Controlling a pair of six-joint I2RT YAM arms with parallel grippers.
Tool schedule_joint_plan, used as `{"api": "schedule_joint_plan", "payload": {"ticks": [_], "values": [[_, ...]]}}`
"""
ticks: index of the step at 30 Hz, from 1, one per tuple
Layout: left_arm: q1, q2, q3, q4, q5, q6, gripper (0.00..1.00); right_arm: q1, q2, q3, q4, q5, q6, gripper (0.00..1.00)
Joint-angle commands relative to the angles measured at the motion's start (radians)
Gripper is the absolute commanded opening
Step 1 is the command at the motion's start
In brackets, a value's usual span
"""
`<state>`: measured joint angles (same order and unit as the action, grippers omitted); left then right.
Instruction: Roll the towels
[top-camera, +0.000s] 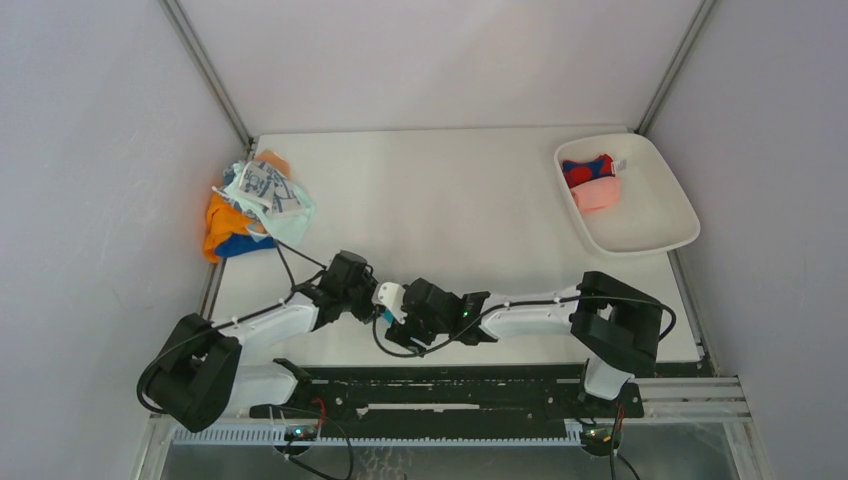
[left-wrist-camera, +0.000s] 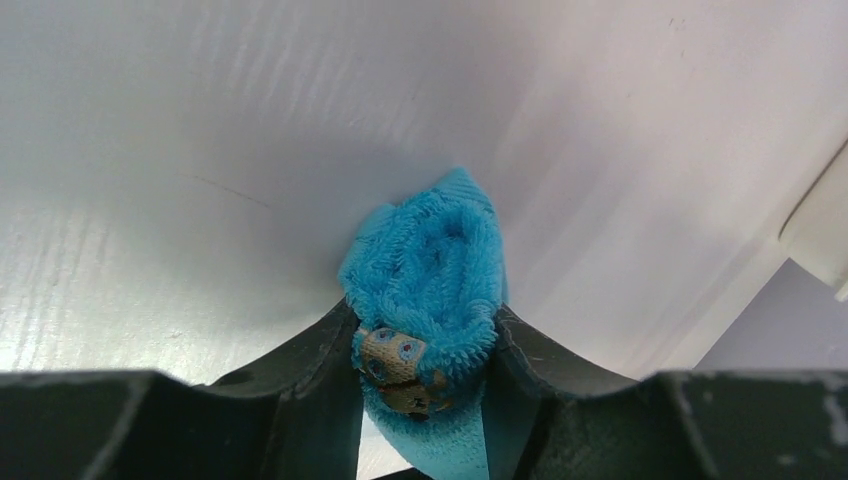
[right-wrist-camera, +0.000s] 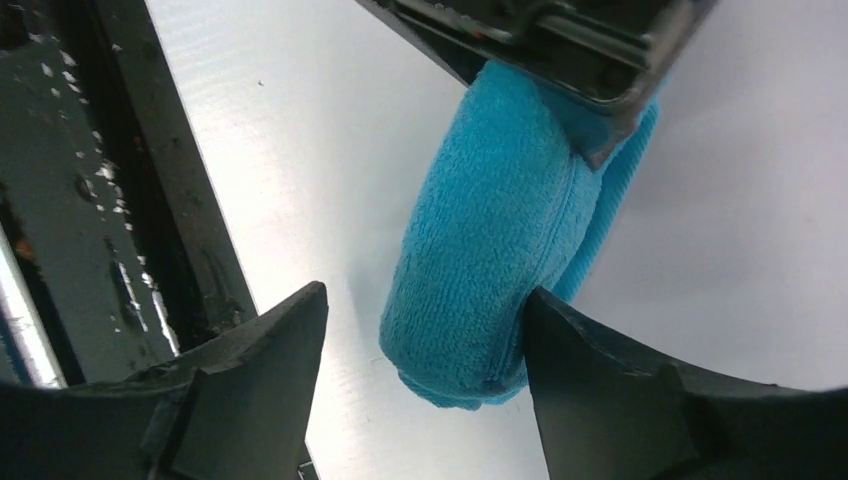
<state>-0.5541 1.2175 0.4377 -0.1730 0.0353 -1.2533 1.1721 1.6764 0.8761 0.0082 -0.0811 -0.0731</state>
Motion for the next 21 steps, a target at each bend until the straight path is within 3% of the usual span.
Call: {"api": "schedule_joint_plan", "payload": {"ticks": [1, 9, 21], "values": [[-0.014, 0.056, 0.031, -0.128, 0.010, 0.072, 0.42, 0.069, -0.012, 0.077, -0.091, 0.250, -0.065, 0.71], [-0.026, 0.060, 0.056, -0.191, 0.023, 0.077, 0.43, 0.146, 0.112, 0.176, -0.108, 0.479, -0.089, 0.73], [-0.032, 0.077, 0.071, -0.233, 0.047, 0.062, 0.45, 0.154, 0.246, 0.242, -0.152, 0.498, -0.104, 0.67]]}}
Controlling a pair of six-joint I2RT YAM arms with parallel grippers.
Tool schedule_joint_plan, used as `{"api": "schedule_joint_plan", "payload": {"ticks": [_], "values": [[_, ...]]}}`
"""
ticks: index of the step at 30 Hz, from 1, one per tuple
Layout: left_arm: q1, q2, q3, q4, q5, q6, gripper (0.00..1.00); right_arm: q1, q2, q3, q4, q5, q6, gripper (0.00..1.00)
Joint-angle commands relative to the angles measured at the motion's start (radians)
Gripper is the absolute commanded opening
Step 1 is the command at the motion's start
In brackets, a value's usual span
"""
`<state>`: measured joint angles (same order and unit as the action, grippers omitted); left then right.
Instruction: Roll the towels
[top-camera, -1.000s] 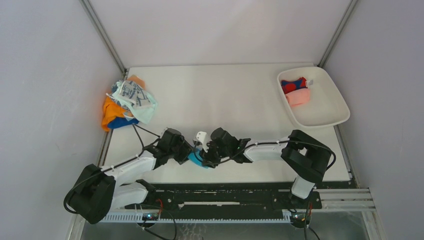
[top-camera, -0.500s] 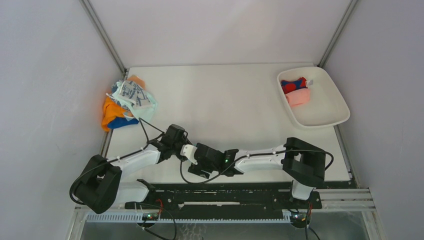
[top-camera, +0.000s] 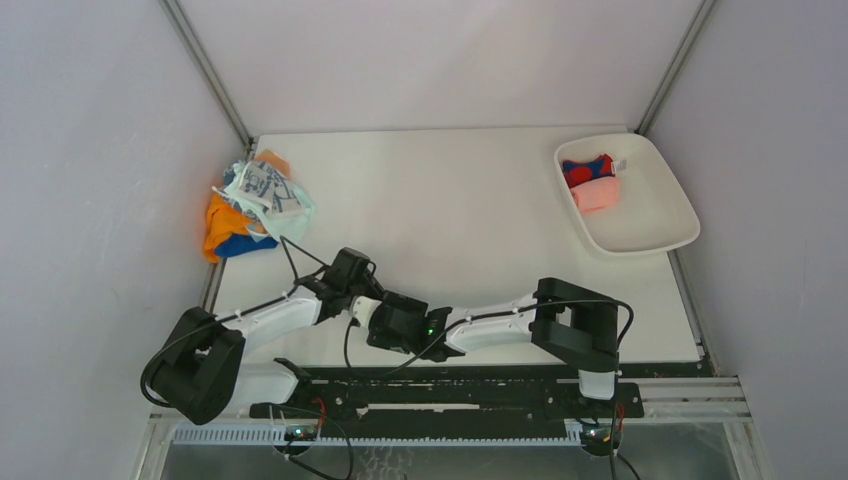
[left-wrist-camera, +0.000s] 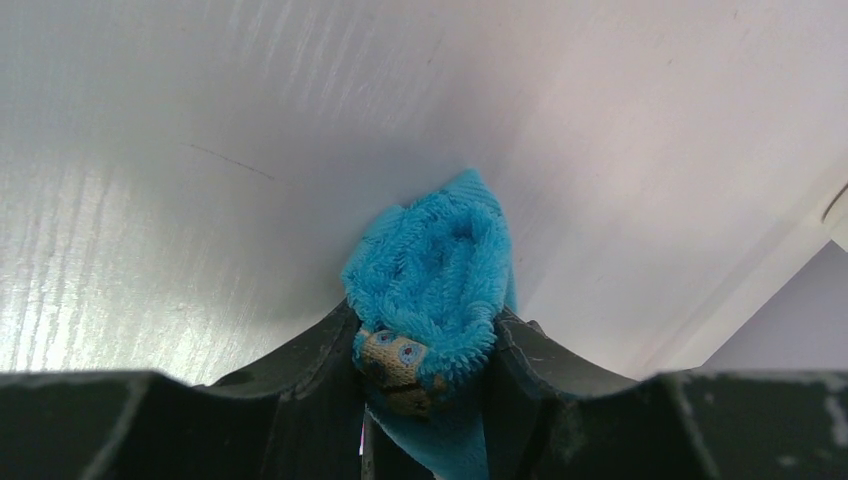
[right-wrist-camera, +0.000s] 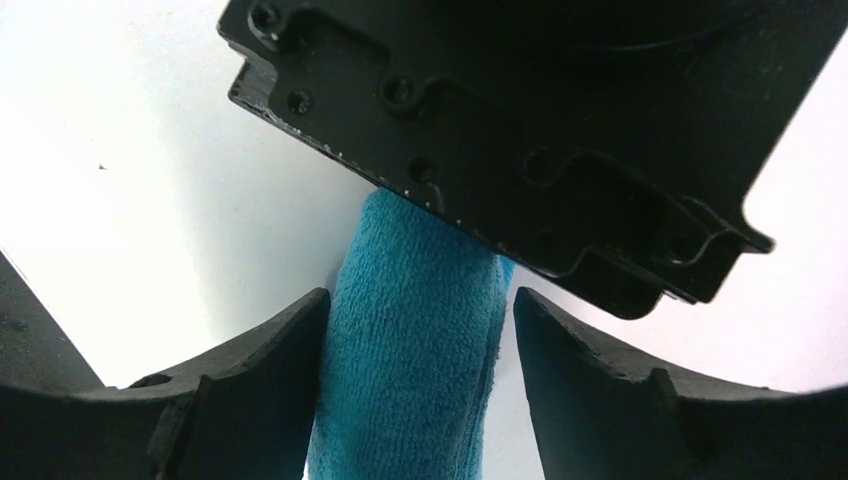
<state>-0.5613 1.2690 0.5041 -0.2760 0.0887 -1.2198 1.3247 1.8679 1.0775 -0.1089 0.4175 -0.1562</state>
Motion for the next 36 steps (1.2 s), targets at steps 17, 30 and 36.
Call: {"api": "schedule_joint_plan", "payload": {"ticks": [17, 30, 36], "values": [[0.122, 0.013, 0.149, -0.218, -0.045, 0.157, 0.66, -0.107, 0.056, -0.043, -0.086, -0.227, 0.052, 0.27], [0.450, -0.073, 0.401, -0.424, -0.092, 0.436, 0.69, -0.185, 0.004, -0.088, -0.095, -0.356, 0.129, 0.18], [0.476, -0.121, 0.601, -0.552, -0.229, 0.628, 0.69, -0.281, -0.193, -0.109, -0.107, -0.391, 0.255, 0.04]]}}
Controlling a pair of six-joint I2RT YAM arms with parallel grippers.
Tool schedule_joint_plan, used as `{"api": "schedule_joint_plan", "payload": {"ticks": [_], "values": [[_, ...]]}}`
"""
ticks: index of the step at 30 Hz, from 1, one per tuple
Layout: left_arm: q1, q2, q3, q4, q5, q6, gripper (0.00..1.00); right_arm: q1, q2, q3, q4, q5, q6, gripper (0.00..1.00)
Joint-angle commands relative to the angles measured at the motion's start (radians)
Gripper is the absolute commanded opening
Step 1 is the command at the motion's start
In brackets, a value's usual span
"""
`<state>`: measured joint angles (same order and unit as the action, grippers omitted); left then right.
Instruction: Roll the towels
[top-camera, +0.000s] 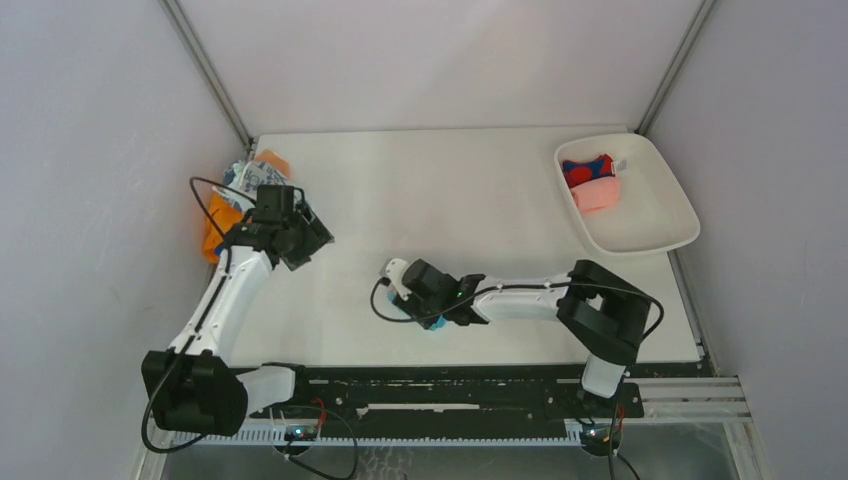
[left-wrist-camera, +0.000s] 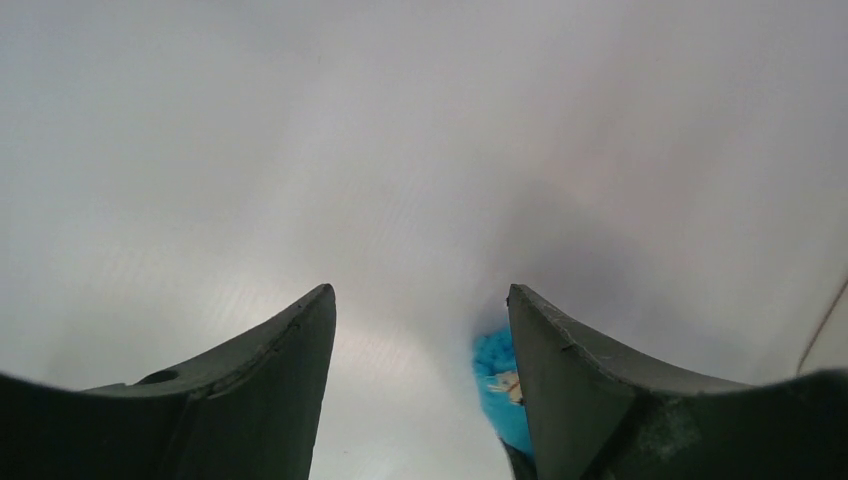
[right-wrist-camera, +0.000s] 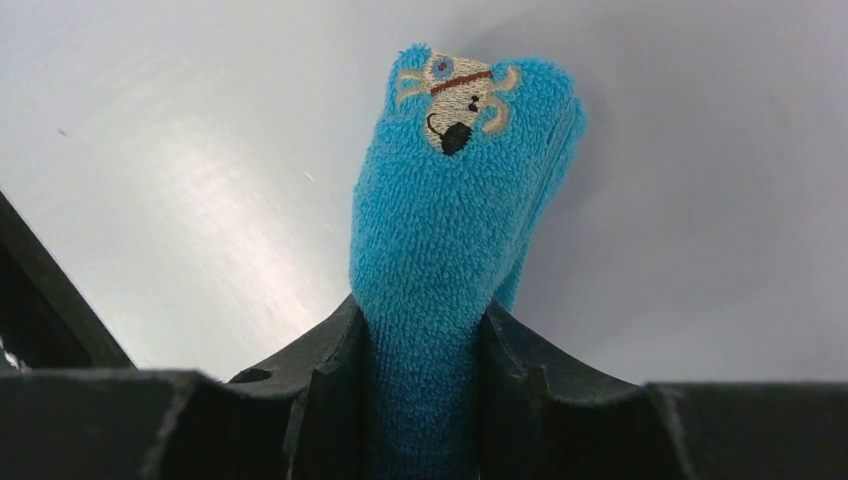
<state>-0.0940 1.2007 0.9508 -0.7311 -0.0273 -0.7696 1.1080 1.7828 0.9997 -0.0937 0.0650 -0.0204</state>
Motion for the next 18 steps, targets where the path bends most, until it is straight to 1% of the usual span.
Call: {"api": "schedule_joint_plan", "payload": {"ticks": [1, 5, 7, 11, 15, 18], "values": [[0.008, -0.060, 0.179, -0.114, -0.138, 0.210, 0.69, -0.084, -0.137, -0.032, -0.129, -0.030, 0.140, 0.04], [0.010, -0.112, 0.218, -0.128, -0.234, 0.319, 0.69, -0.195, -0.263, -0.030, -0.160, 0.020, 0.233, 0.04], [0.011, -0.142, 0.204, -0.122, -0.259, 0.356, 0.69, -0.271, -0.320, -0.026, -0.190, 0.046, 0.275, 0.04], [0.010, -0.190, 0.134, -0.075, -0.264, 0.399, 0.69, -0.434, -0.422, -0.027, -0.268, 0.109, 0.334, 0.05], [0.010, -0.208, 0.085, -0.039, -0.241, 0.411, 0.70, -0.628, -0.512, -0.017, -0.368, 0.197, 0.397, 0.05], [0.010, -0.206, 0.075, -0.037, -0.229, 0.415, 0.70, -0.819, -0.545, -0.005, -0.434, 0.225, 0.436, 0.09]]}}
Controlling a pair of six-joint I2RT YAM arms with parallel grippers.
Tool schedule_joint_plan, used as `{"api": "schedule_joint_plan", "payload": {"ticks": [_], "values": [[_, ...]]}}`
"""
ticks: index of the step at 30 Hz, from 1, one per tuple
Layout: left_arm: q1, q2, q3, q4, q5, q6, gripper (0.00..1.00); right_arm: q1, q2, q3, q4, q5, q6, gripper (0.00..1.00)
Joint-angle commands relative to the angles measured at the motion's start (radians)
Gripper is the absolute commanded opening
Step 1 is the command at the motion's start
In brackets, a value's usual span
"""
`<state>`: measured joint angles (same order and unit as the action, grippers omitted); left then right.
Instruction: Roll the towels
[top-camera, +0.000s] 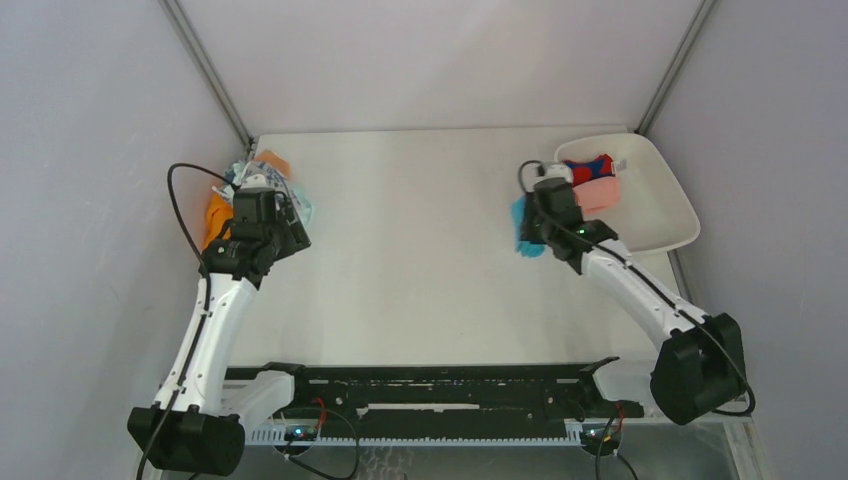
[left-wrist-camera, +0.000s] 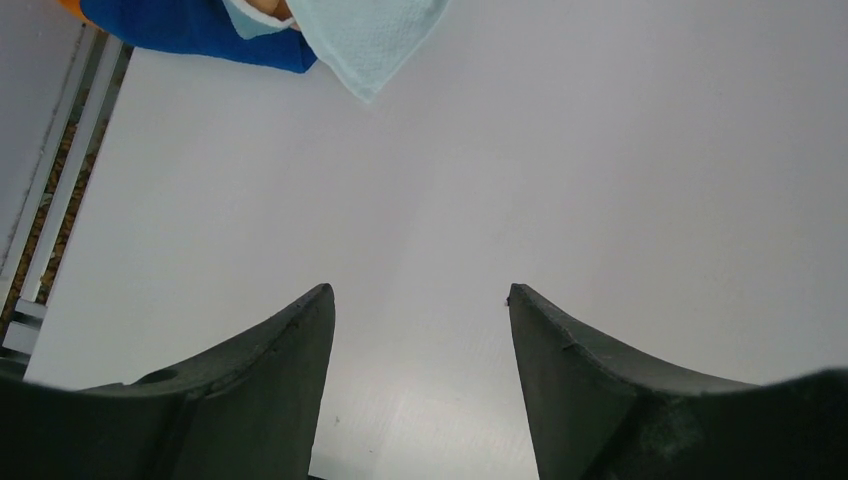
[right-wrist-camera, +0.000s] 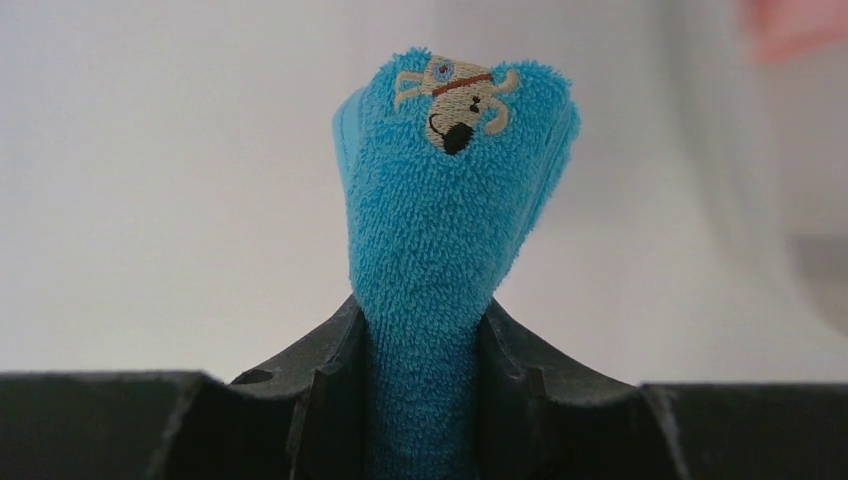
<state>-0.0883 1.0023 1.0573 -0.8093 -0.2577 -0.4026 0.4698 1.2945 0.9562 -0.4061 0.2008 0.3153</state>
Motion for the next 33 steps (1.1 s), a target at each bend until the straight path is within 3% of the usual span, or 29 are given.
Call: {"api": "schedule_joint_plan", "payload": {"ticks": [1, 7, 13, 22, 33], "values": [[0.004, -0.011, -0.035, 0.042, 0.000, 0.050, 0.70, -0.235, -0.058, 0.043, -0.136, 0.092, 0.107, 0.10], [0.004, -0.025, -0.051, 0.052, -0.007, 0.064, 0.72, -0.498, 0.001, 0.072, -0.146, 0.159, 0.160, 0.14], [0.015, -0.032, -0.061, 0.050, -0.047, 0.073, 0.81, -0.626, 0.193, 0.174, -0.131, 0.217, 0.217, 0.14], [0.062, -0.009, -0.064, 0.052, -0.052, 0.071, 0.83, -0.658, 0.509, 0.369, -0.150, 0.281, 0.289, 0.14], [0.105, 0.033, -0.061, 0.052, -0.064, 0.065, 0.83, -0.646, 0.727, 0.518, -0.113, 0.087, 0.340, 0.20]]}}
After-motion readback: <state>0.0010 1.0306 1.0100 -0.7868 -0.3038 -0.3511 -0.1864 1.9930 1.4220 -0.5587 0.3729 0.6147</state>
